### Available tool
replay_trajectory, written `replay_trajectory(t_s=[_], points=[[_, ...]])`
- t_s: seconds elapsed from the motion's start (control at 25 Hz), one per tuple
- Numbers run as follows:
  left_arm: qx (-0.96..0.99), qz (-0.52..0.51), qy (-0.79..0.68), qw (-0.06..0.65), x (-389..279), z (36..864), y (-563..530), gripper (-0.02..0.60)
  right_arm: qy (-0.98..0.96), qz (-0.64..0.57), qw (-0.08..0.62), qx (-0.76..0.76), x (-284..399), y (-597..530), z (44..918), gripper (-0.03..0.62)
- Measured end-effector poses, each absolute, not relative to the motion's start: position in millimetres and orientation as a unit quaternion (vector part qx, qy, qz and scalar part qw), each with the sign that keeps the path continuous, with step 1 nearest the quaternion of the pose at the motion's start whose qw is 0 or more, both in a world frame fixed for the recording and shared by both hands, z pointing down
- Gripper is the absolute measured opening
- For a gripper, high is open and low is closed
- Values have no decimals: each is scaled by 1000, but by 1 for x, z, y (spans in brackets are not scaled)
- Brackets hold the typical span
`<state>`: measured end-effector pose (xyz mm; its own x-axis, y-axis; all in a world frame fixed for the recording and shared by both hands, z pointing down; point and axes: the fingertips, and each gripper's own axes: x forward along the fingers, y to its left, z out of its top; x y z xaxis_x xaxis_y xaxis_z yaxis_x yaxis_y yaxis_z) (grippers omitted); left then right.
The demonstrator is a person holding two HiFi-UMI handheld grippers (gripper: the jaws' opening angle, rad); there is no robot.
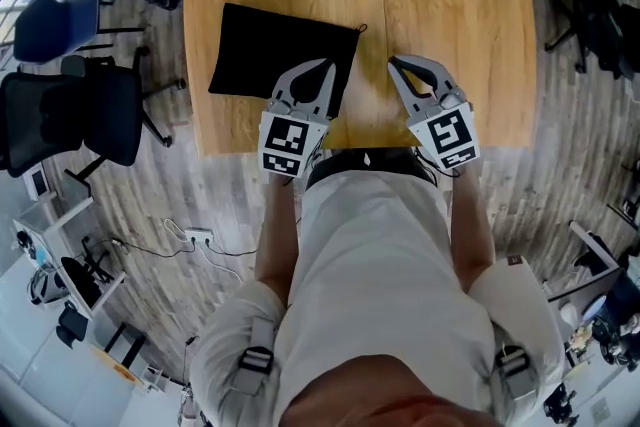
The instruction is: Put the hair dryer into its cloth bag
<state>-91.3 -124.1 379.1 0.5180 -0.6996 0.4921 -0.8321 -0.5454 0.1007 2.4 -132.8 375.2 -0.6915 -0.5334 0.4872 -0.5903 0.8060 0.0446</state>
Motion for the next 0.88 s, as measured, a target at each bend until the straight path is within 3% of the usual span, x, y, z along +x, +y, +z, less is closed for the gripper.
replay_trajectory(t_s=[0.88], points=[[858, 207, -444, 153, -88, 372, -131, 20, -915, 63, 249, 312, 8, -132, 368, 21]])
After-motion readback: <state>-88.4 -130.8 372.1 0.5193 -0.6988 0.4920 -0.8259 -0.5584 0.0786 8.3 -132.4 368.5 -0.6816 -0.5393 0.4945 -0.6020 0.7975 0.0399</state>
